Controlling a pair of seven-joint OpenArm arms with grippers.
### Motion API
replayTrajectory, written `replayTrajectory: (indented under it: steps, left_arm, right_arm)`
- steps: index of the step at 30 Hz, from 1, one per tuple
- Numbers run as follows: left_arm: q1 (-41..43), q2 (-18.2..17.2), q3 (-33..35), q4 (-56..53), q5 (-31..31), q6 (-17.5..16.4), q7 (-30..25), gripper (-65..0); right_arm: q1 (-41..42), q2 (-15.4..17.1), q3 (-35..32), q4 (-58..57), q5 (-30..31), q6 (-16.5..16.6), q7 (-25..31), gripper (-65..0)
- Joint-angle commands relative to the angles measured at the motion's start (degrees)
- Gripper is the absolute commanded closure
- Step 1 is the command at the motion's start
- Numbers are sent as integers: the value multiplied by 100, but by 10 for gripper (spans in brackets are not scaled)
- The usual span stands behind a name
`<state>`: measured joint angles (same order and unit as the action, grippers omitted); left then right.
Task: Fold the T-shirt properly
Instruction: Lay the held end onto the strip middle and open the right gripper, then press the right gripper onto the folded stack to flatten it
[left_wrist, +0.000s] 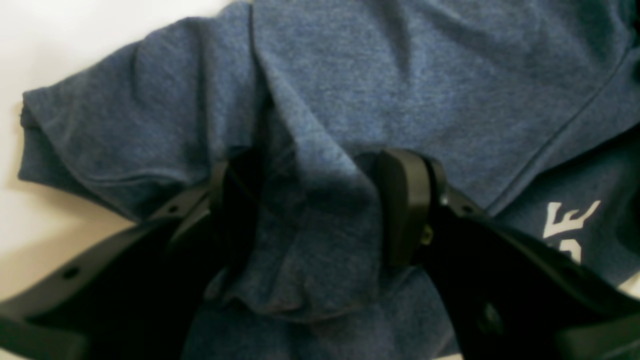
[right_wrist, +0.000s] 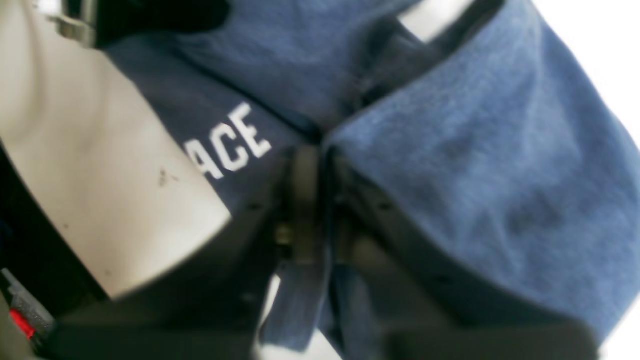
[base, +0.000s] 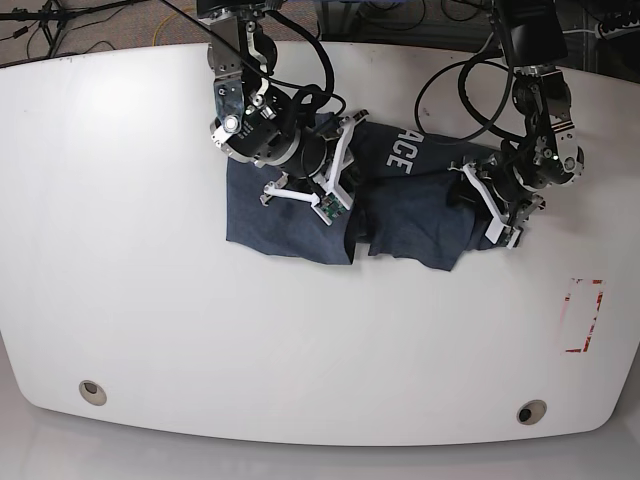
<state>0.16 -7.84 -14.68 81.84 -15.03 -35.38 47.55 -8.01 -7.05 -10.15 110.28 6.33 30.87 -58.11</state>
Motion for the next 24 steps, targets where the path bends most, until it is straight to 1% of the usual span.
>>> replayTrajectory:
  steps: [1, 3, 5, 7, 11, 12, 16, 19, 21, 24]
  left_arm:
    - [120, 6, 30, -101, 311, 25, 586, -336]
    - [120, 6, 30, -101, 311, 25, 586, -336]
    - [120, 6, 30, -101, 311, 25, 586, -336]
    - [120, 6, 30, -101, 311, 25, 586, -336]
    - [111, 6, 30, -110, 311, 25, 586, -336]
    - [102, 6, 30, -110, 311, 25, 586, -336]
    - [93, 6, 30, -110, 311, 25, 586, -336]
    - [85, 6, 30, -110, 311, 34, 586, -336]
    - [76, 6, 30, -110, 311, 34, 586, -336]
    - [76, 6, 30, -110, 311, 34, 586, -336]
  right_arm:
    - [102, -29, 0, -43, 57, -6, 92, -231]
    - [102, -29, -9, -26, 57, -6, 92, -309]
    - [85, -29, -9, 9, 57, -6, 92, -363]
    - [67, -29, 0, 159, 57, -6, 92, -390]
    - [41, 32, 79, 449, 57, 3, 92, -393]
    - [5, 129, 184, 546, 57, 3, 92, -393]
    - [-12, 340, 378, 590, 57, 20, 74, -393]
    - [-30, 613, 431, 590, 57, 56, -84, -393]
    - [-74, 736, 413, 590, 57, 56, -216, -393]
    - [-267, 806, 422, 616, 57, 56, -286, -393]
